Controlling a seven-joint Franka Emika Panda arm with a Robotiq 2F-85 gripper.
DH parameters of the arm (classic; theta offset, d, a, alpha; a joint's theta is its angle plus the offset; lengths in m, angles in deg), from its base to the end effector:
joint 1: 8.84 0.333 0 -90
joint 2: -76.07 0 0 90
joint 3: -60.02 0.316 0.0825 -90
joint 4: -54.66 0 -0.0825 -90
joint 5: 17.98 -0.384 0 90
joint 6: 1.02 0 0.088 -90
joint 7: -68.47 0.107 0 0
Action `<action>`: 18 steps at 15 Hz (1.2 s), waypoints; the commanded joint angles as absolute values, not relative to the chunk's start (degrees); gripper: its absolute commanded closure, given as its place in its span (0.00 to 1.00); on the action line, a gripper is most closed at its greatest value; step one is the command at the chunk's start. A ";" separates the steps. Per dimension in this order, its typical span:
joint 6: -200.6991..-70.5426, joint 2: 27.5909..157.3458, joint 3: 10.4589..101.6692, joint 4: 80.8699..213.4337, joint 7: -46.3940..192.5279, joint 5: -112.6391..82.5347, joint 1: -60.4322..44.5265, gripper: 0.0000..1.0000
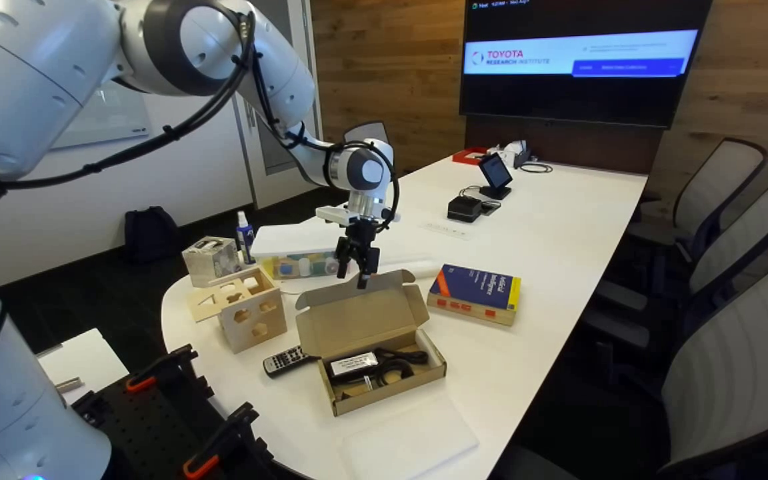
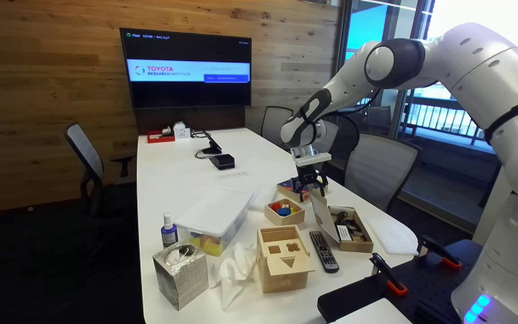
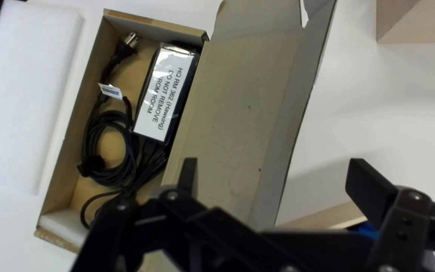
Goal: Close the brown box.
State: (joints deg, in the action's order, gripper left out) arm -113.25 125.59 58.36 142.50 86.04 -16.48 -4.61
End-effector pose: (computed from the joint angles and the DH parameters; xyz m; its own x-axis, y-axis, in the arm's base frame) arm 0.6484 0.0292 0.1148 0.8842 -0.2528 -0.3929 -0.2022 -0.9652 0.1661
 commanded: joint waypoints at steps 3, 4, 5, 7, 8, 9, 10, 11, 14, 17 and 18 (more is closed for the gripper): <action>-103.86 131.63 55.26 133.17 92.82 -15.19 -0.95 0.00; -102.61 132.26 54.79 132.17 93.95 -14.93 -0.48 0.00; -101.16 132.78 54.19 131.32 95.38 -14.44 0.18 0.00; -98.30 133.84 53.29 129.58 97.96 -13.58 1.40 0.00; -96.82 134.47 52.64 128.77 99.81 -12.80 2.12 0.00; -95.73 134.84 52.16 128.31 101.35 -12.16 2.64 0.00; -94.96 135.27 51.69 128.00 103.05 -11.67 3.07 0.00; -94.57 135.71 51.27 127.76 104.69 -11.14 3.47 0.00; -95.36 136.64 50.89 128.07 108.57 -10.19 3.70 0.00; -96.46 135.42 50.45 130.12 112.38 -9.97 3.93 0.00; -96.48 134.74 50.21 130.88 113.62 -9.63 4.11 0.00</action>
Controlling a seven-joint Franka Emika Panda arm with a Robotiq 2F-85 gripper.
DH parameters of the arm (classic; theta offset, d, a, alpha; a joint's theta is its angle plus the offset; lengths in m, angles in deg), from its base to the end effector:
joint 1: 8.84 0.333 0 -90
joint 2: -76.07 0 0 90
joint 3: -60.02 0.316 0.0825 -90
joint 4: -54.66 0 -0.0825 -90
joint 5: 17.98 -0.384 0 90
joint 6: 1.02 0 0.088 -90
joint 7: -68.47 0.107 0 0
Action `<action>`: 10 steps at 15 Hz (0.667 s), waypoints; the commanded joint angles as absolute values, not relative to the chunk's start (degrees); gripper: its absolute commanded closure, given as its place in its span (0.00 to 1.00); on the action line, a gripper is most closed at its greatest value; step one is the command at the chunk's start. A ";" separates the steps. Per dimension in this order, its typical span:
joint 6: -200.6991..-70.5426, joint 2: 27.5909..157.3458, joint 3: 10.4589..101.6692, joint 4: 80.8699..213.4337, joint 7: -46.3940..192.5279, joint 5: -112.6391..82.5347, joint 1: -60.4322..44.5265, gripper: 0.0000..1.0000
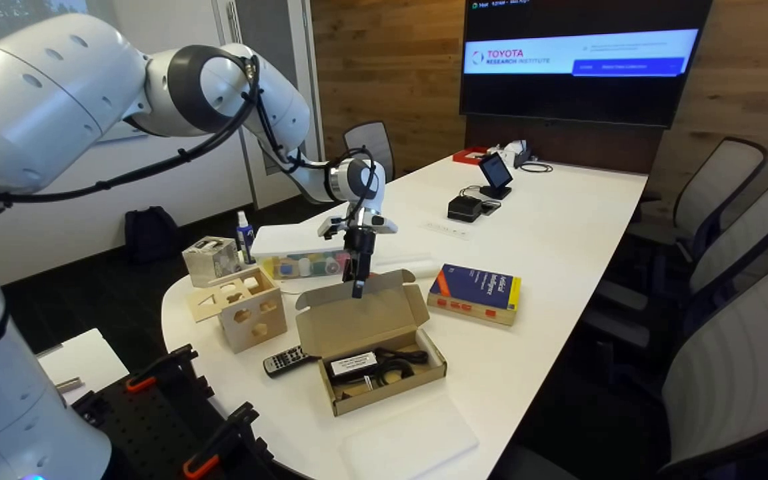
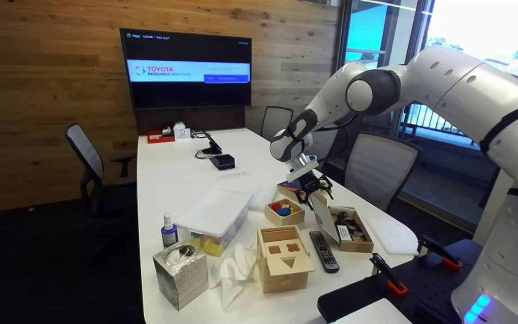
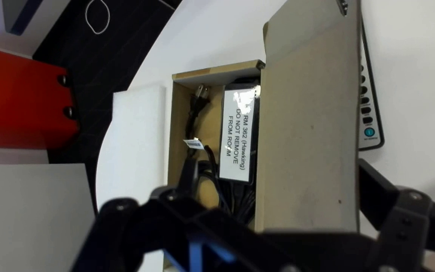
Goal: Close the brown box.
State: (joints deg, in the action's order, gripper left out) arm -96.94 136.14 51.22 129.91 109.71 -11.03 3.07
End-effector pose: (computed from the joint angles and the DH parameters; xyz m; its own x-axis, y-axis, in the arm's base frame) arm 0.6462 0.0380 0.0733 0.7247 -0.6054 -0.3291 -0.3538 -0.7367 0.5763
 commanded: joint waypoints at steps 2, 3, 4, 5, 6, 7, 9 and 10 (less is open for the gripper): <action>-95.94 133.20 49.90 132.36 116.30 -8.64 4.52 0.00; -95.58 132.62 49.87 132.86 117.51 -8.13 4.59 0.00; -95.16 132.18 49.97 133.23 118.37 -7.78 4.61 0.00; -94.68 131.82 49.98 133.61 119.30 -7.53 4.72 0.00; -94.39 131.47 50.03 133.97 119.81 -7.35 4.76 0.00; -94.14 131.06 50.11 134.45 120.57 -7.13 4.80 0.00; -93.92 130.45 50.33 135.56 121.74 -7.02 4.59 0.00; -93.81 130.00 50.33 136.60 122.55 -7.03 4.55 0.00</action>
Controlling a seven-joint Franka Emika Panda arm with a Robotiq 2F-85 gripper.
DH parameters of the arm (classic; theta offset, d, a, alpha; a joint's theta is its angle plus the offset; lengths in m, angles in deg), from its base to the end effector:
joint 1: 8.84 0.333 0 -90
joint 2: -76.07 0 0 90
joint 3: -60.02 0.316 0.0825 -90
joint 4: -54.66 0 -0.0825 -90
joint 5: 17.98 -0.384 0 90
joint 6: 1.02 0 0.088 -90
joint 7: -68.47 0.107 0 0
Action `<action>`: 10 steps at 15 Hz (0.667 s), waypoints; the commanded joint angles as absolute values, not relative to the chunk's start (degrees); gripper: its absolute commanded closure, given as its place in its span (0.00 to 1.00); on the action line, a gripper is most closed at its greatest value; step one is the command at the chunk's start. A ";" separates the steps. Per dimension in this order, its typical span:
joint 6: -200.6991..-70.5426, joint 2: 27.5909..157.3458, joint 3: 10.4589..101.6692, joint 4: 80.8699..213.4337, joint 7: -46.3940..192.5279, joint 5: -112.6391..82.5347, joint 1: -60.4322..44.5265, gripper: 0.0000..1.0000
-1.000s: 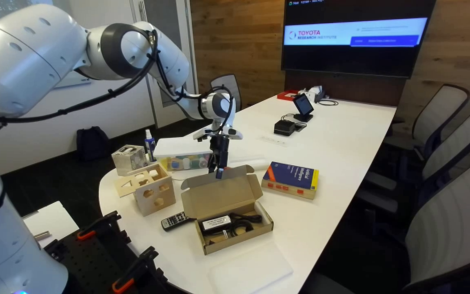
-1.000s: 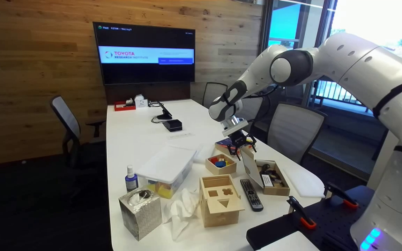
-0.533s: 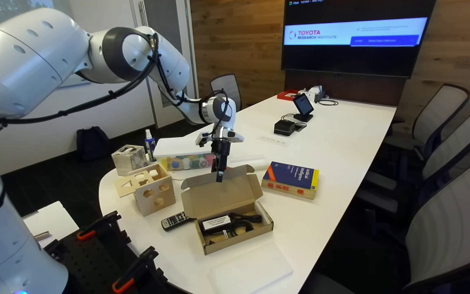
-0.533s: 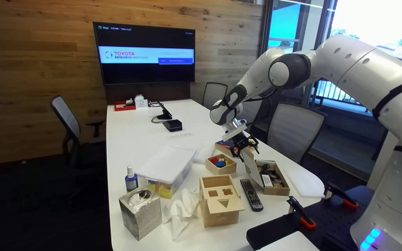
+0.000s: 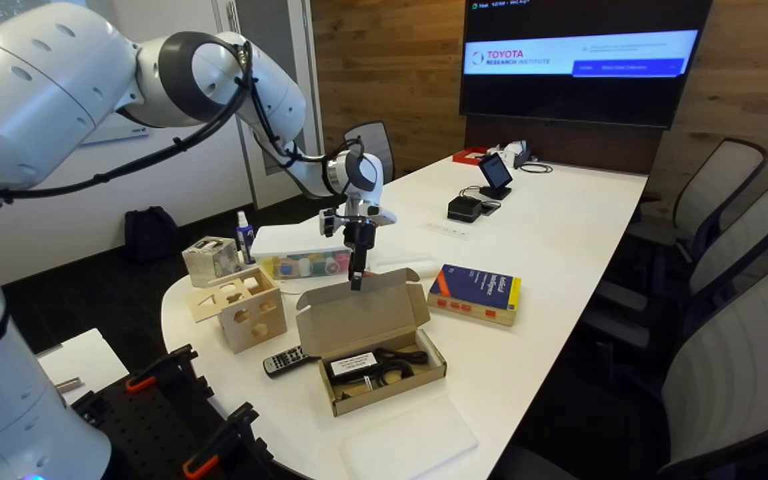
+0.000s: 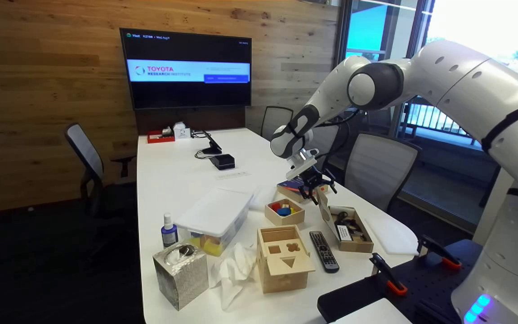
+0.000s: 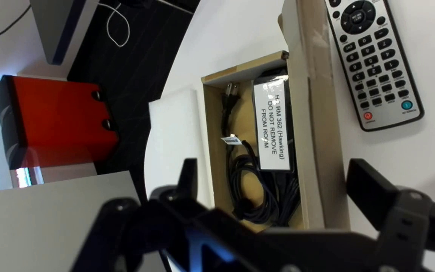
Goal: Close the brown box.
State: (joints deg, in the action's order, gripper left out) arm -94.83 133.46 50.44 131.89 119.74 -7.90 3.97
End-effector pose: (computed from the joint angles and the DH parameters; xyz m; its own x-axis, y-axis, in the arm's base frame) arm 0.6424 0.0338 0.0944 0.6715 -0.7139 -0.1988 -0.4410 -0.6006 0.6669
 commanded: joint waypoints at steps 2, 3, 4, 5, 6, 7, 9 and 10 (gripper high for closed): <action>-94.32 129.23 50.44 138.87 123.76 -7.32 4.17 0.00; -94.67 128.70 50.38 140.18 124.70 -7.38 4.02 0.00; -95.32 127.97 50.40 141.80 125.51 -7.53 3.84 0.00; -95.71 127.24 50.34 143.31 126.54 -7.62 3.72 0.00; -95.90 126.49 50.29 144.67 127.69 -7.60 3.68 0.00; -96.09 125.49 50.16 146.23 128.90 -7.45 3.76 0.00; -96.09 123.59 49.94 148.91 131.42 -7.31 3.80 0.00; -96.22 122.45 49.88 150.39 132.56 -7.25 3.71 0.00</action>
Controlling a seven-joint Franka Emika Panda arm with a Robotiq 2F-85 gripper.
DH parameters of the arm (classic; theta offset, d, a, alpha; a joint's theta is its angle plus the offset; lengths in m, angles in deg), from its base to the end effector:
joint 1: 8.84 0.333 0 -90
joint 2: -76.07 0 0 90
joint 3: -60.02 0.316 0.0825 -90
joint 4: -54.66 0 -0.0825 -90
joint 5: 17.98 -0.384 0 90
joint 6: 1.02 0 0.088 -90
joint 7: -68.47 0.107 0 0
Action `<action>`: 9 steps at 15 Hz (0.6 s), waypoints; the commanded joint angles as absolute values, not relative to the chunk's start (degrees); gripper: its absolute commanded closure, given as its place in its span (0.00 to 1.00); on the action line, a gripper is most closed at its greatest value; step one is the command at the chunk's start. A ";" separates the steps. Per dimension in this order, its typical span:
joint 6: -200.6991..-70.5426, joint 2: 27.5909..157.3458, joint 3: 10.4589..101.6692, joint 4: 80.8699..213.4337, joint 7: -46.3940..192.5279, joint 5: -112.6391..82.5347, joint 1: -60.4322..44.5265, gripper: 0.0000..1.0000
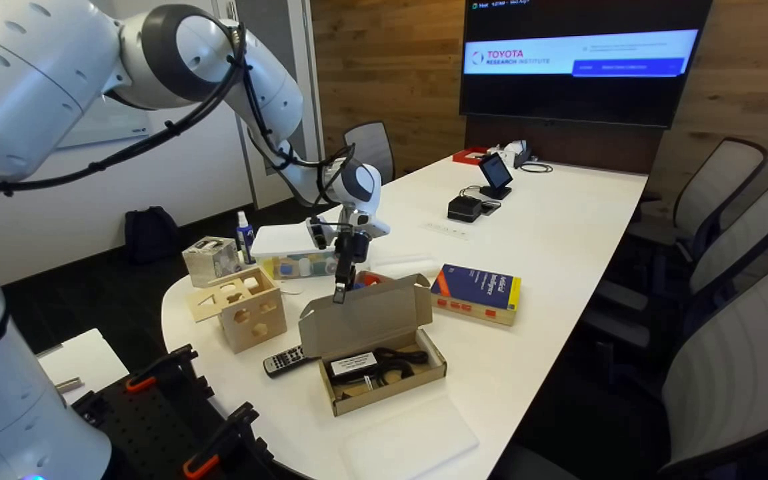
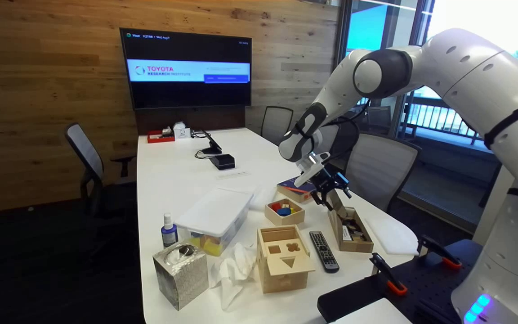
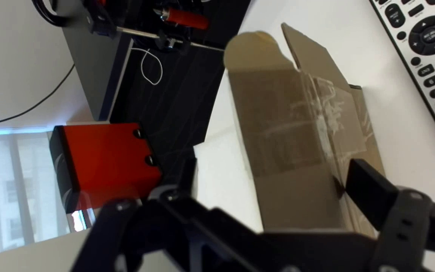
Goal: Close the brown box.
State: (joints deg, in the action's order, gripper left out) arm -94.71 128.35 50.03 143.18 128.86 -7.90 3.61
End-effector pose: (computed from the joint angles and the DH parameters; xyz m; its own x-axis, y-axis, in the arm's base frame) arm 0.5937 0.0135 0.0885 0.5494 -0.8231 -0.1436 -0.4824 -0.4528 0.7499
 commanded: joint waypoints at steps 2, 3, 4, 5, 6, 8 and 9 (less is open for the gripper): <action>-95.88 121.03 49.78 152.44 134.50 -7.27 3.24 0.00; -96.00 120.41 49.78 153.49 135.25 -7.27 2.97 0.00; -96.23 120.08 49.78 154.40 135.97 -7.28 2.57 0.00; -96.74 119.76 49.89 155.25 136.31 -7.31 2.08 0.00; -97.65 119.87 49.87 155.91 136.57 -7.35 1.47 0.00; -99.33 120.62 49.73 156.47 137.38 -7.36 0.43 0.00; -100.17 120.94 49.73 156.75 137.29 -7.48 -0.15 0.00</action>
State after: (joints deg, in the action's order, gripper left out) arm -96.89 122.47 49.59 153.37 135.59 -7.90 1.28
